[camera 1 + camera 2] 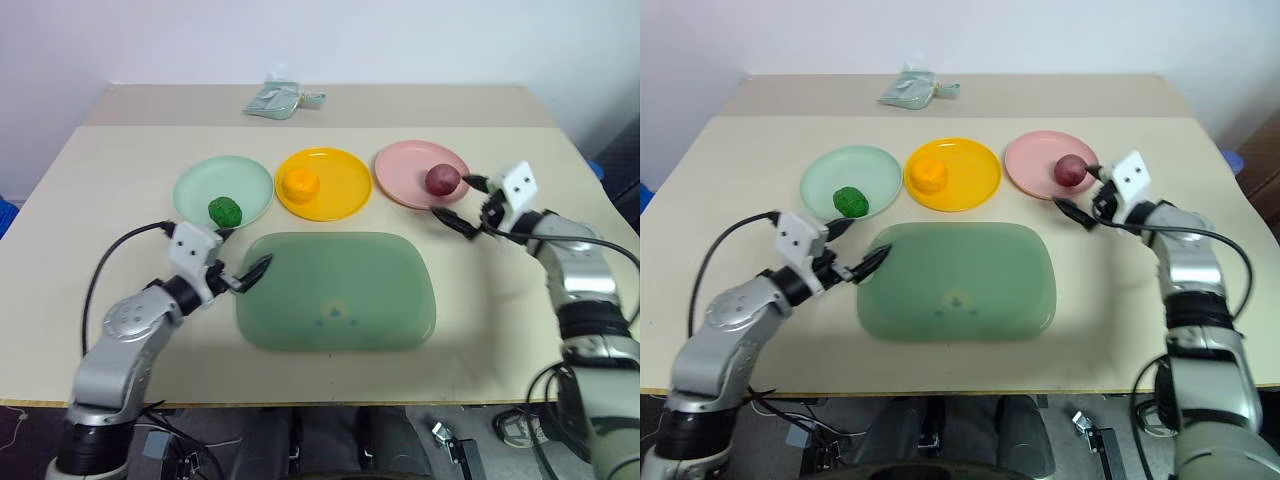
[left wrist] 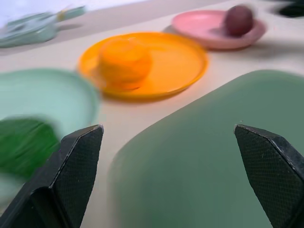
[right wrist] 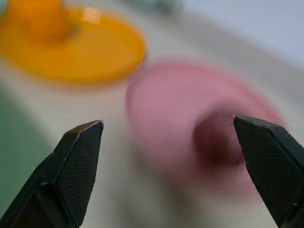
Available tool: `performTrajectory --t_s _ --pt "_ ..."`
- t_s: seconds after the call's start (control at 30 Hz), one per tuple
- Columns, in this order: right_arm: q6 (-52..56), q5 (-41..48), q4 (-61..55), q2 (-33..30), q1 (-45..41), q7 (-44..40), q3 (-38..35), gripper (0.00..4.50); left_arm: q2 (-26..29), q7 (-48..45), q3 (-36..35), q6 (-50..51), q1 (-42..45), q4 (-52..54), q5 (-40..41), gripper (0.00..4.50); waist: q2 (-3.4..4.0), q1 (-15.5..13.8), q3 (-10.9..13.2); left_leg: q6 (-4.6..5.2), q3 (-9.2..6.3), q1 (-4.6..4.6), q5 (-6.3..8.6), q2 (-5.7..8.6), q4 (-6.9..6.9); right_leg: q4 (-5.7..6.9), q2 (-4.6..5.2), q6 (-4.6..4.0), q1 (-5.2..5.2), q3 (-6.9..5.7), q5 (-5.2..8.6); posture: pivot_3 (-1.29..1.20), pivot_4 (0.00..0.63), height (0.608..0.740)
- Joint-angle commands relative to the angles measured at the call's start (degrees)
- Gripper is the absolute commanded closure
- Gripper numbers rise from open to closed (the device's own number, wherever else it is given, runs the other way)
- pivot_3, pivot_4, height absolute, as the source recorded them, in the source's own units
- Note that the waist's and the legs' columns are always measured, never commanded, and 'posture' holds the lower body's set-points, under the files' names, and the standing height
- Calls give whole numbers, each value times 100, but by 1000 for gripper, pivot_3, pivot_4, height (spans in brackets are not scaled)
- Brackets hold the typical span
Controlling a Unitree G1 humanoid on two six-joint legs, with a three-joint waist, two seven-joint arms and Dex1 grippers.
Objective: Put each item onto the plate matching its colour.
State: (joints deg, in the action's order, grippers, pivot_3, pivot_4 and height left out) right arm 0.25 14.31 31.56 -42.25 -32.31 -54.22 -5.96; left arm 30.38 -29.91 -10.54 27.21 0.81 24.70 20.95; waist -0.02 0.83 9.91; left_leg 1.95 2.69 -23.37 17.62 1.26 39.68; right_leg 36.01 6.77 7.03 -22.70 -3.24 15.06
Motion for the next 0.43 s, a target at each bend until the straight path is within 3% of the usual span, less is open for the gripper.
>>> performTrajectory --t_s 0.03,0.2,0.43 --pt "391 361 -386 -241 165 -385 -318 55 187 -113 -636 -166 -266 65 140 0 0 13 0 0 3 1 0 -1 0 0 2 0 0 1 0 0 150 740" --pt "667 402 -500 -409 542 -671 -379 55 360 -220 -1258 -169 -732 76 286 0 1 -10 0 -2 2 5 2 -6 -1 -1 12 -3 1 6 1 0 150 740" --pt "744 422 -370 -357 509 -775 -423 55 315 -196 -1276 -161 -936 214 292 0 2 -20 0 -2 -1 3 3 0 -1 -2 28 -5 0 7 0 0 150 740"
